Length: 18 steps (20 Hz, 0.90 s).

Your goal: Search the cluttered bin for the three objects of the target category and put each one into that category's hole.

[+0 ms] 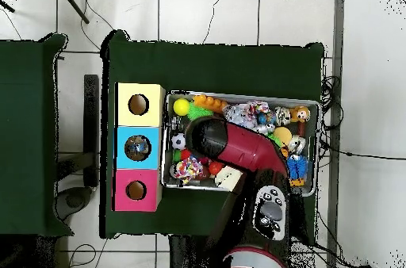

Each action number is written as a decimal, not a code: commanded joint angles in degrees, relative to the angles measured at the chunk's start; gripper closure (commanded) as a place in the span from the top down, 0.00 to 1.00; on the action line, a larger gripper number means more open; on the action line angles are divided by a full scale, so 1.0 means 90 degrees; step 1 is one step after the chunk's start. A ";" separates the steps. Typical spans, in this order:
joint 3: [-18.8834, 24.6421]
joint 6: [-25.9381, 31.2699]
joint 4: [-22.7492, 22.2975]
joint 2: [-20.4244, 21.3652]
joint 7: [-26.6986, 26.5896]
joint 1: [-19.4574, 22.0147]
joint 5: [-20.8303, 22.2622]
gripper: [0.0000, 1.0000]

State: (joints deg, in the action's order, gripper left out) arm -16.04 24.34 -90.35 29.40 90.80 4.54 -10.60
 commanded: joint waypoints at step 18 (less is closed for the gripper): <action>-0.0093 -0.0944 0.0599 -0.0880 0.1117 0.0183 0.0001 1.00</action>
State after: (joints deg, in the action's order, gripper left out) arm -22.49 18.34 -84.55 24.63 90.80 3.91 -10.60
